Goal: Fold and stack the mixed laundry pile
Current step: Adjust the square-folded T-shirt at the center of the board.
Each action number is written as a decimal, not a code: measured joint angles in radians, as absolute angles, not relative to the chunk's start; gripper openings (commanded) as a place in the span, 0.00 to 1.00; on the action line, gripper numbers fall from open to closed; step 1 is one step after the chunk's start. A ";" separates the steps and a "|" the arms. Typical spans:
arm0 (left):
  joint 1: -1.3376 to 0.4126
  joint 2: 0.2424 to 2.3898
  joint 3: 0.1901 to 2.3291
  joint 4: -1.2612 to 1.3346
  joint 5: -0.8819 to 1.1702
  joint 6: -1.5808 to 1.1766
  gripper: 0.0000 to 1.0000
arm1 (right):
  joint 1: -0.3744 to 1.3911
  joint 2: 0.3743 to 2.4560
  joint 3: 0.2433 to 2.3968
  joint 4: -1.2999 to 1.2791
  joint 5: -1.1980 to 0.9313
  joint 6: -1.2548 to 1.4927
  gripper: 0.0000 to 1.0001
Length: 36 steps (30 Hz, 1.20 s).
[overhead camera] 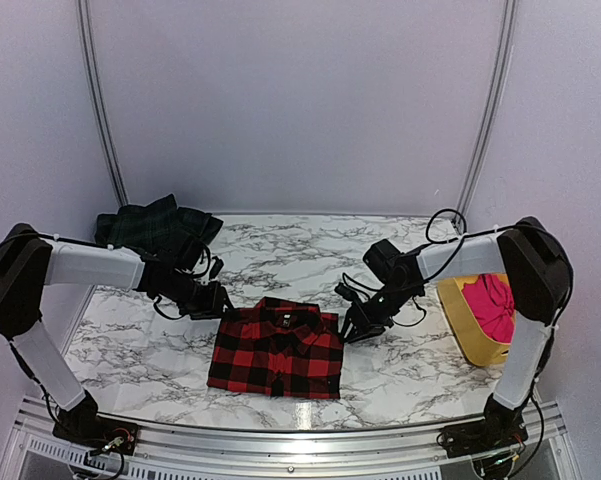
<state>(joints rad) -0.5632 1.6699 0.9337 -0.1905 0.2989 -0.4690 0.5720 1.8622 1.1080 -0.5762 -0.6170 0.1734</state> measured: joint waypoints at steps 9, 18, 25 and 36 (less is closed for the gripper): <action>-0.563 1.718 0.933 -0.193 0.309 -0.480 0.16 | 0.572 1.876 1.149 -0.577 -0.650 0.160 0.00; -0.563 1.666 0.932 -0.207 0.301 -0.485 0.00 | 0.572 1.858 1.194 -0.603 -0.639 0.152 0.00; -0.559 1.571 0.914 -0.192 0.234 -0.486 0.00 | 0.568 1.745 1.216 -0.604 -0.555 0.133 0.00; -0.541 1.774 0.938 -0.105 0.166 -0.503 0.00 | 0.555 2.014 1.330 -0.497 -0.393 0.138 0.00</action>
<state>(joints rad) -0.5407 1.7737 0.9379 -0.1055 0.1658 -0.5026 0.5552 2.0144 1.3304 -0.4973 -0.3927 0.1379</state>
